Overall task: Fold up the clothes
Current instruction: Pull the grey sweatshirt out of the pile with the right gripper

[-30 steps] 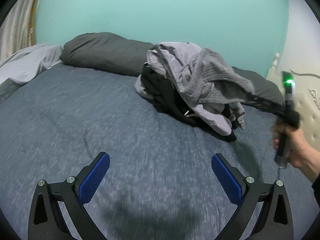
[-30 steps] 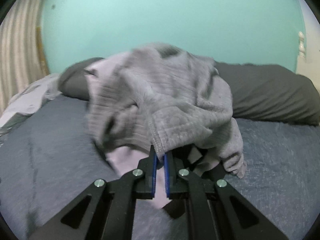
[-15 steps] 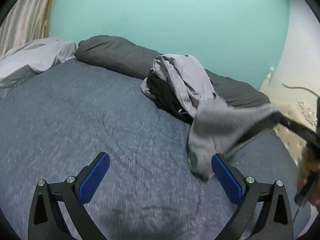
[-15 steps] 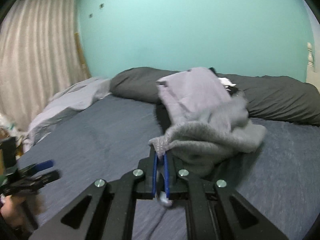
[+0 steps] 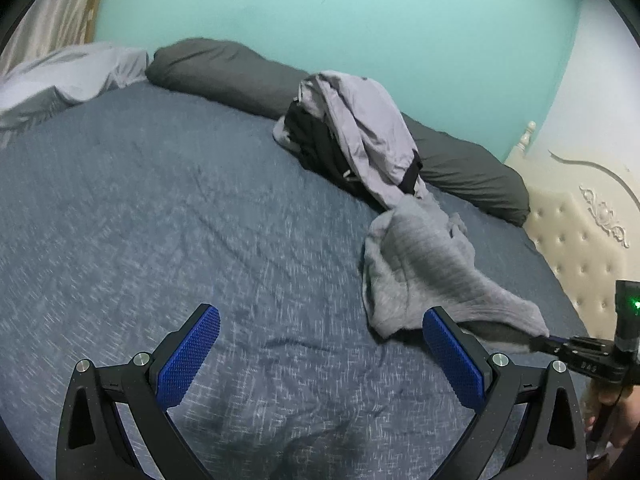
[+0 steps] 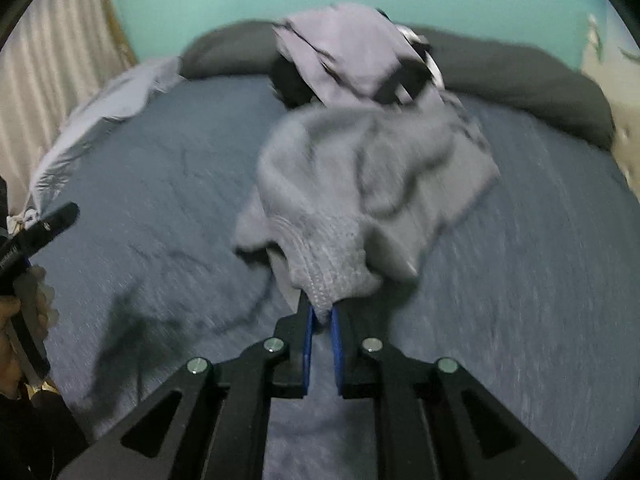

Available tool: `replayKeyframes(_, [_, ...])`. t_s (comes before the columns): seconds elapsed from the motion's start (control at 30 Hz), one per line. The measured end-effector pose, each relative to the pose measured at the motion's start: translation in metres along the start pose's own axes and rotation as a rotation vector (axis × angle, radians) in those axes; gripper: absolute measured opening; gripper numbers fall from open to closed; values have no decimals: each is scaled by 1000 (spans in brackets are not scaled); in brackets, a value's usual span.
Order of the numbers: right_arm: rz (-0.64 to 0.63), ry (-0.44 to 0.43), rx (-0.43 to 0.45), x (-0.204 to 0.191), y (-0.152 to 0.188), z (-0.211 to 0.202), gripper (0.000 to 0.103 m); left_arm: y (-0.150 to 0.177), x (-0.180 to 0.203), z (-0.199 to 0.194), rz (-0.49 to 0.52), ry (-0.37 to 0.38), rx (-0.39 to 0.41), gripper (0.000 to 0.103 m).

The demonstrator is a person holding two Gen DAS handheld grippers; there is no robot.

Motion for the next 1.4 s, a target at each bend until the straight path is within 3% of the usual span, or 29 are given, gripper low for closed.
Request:
replayKeyframes(0.17, [31, 52, 25, 26, 4, -26, 18, 14, -6, 22, 19, -4, -29, 103])
replayKeyframes(0.3, [6, 73, 74, 35, -17, -41, 37, 21, -12, 37, 27, -6, -51, 103])
replayKeyframes(0.53, [-138, 40, 14, 7, -54, 18, 60, 24, -27, 49, 23, -40, -49, 103])
replayKeyframes(0.87, [-368, -70, -25, -78, -105, 102, 60, 12, -43, 57, 12, -75, -26, 103])
replayKeyframes(1.03, [-478, -97, -86, -109, -97, 134, 60, 9, -49, 59, -7, -78, -27, 103])
replayKeyframes(1.3, [-549, -38, -227, -120, -68, 180, 60, 10, -50, 60, -4, -84, -25, 103])
replayKeyframes(1.33, [-566, -26, -242, -121, -65, 184, 57, 10, -50, 61, -4, -86, -25, 103])
replayKeyframes(1.4, [-589, -3, -263, -120, -59, 189, 32, 10, -51, 61, -4, -87, -24, 103])
Point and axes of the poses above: each gripper's, at about its wrist camera, not at the fingertips, and z roughly the way its jaws point, x to its right, y to its underside, the point moved 10 cm from there along z, roughly the way its jaws point, and after that the axes turned 15 degrees about -z, right-handed, at the moved point
